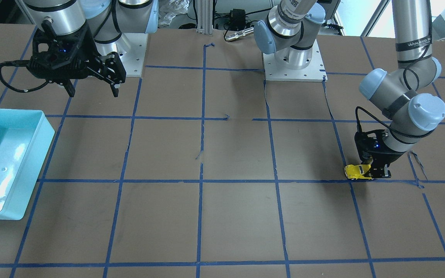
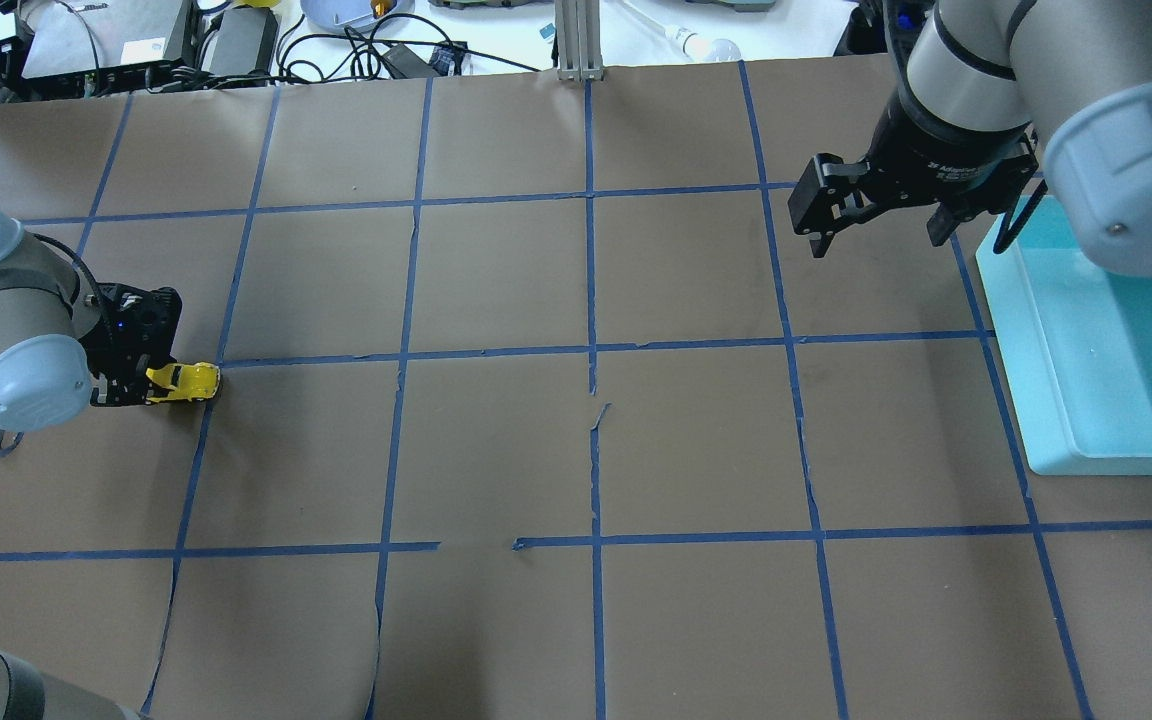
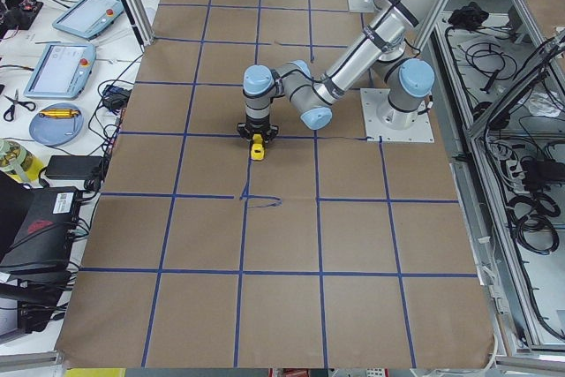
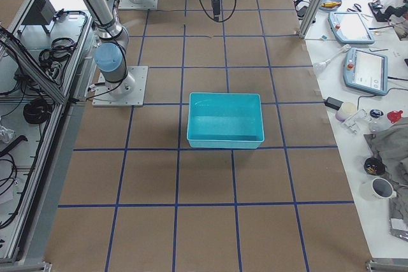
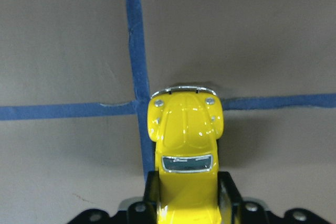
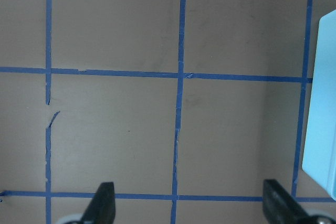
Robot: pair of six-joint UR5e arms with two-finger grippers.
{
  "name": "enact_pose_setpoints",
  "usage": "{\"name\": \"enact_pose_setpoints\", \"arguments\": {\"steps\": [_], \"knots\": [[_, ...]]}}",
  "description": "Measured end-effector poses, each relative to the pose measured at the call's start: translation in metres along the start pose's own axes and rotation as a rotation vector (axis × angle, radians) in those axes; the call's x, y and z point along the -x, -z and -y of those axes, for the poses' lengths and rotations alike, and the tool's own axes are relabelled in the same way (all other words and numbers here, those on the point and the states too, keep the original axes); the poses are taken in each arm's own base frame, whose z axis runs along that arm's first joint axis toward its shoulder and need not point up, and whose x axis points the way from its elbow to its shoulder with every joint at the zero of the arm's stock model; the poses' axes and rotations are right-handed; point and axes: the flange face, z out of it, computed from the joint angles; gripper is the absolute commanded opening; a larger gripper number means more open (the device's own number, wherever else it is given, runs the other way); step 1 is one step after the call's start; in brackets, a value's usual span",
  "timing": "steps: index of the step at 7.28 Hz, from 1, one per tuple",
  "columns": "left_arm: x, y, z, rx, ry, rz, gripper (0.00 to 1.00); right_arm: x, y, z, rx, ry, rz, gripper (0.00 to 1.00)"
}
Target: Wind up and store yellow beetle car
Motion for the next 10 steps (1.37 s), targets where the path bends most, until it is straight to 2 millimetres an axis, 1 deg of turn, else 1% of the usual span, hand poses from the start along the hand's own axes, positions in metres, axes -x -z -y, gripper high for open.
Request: {"name": "enact_pose_setpoints", "arguments": {"steps": [4,6,7,8,9,10], "knots": [[0.001,0.000,-0.003,0.016,0.002,-0.007,0.09,0.000,0.000,0.000,0.000,0.001,-0.005,1.00],[0.000,0.001,-0.008,0.021,-0.006,-0.007,0.09,-0.001,0.000,0.000,0.000,0.001,-0.006,1.00],[-0.001,0.001,-0.011,0.021,-0.005,-0.008,0.24,-0.001,0.000,0.000,-0.001,0.002,-0.006,1.00],[-0.002,0.001,-0.014,0.021,-0.002,-0.008,0.66,-0.001,0.000,0.000,0.000,0.002,-0.007,1.00],[-0.002,0.000,-0.015,0.020,0.002,-0.010,0.92,-0.001,0.000,0.000,0.000,0.002,-0.008,1.00],[-0.003,-0.002,-0.014,0.015,0.008,-0.018,1.00,-0.001,0.000,0.000,0.000,0.002,-0.008,1.00]]}}
